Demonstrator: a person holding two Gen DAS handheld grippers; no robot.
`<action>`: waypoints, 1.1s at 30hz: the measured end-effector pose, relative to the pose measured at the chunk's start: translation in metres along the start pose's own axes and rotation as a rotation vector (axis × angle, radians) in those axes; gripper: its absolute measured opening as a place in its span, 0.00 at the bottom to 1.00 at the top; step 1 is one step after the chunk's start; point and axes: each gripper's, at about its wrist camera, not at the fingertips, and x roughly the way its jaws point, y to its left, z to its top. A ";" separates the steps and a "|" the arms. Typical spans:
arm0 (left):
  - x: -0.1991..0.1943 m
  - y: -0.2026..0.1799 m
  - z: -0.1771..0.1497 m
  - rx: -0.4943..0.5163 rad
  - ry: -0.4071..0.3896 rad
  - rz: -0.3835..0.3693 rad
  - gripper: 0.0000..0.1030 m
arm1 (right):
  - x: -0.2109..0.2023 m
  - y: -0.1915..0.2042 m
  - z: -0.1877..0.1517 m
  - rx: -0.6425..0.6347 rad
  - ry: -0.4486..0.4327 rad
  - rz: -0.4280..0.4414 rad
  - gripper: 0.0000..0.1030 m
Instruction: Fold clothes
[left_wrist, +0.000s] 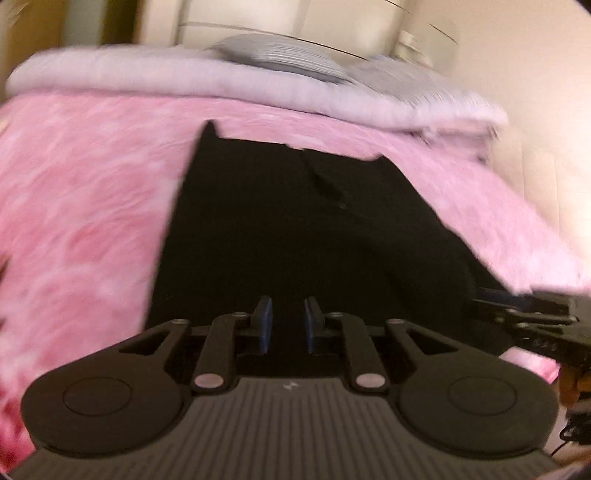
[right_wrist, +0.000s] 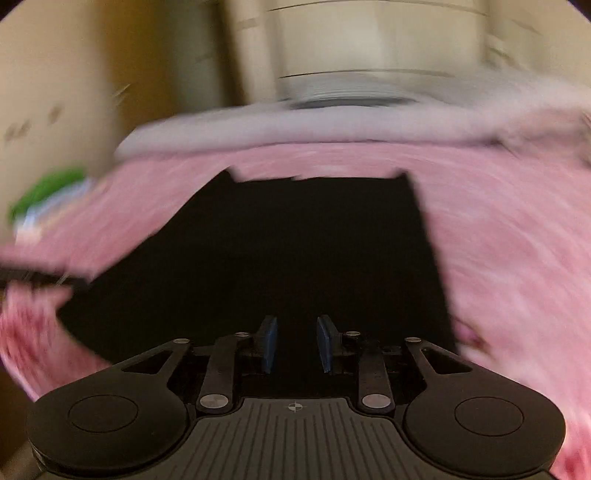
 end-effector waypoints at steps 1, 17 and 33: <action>0.007 -0.001 -0.002 0.028 0.003 0.032 0.14 | 0.012 0.006 -0.003 -0.060 0.010 0.002 0.25; 0.026 0.026 -0.004 0.031 -0.005 0.104 0.09 | 0.017 -0.044 -0.006 0.040 -0.007 -0.150 0.25; -0.015 0.016 -0.030 -0.043 0.082 0.181 0.09 | -0.012 -0.028 -0.023 0.156 0.096 -0.236 0.26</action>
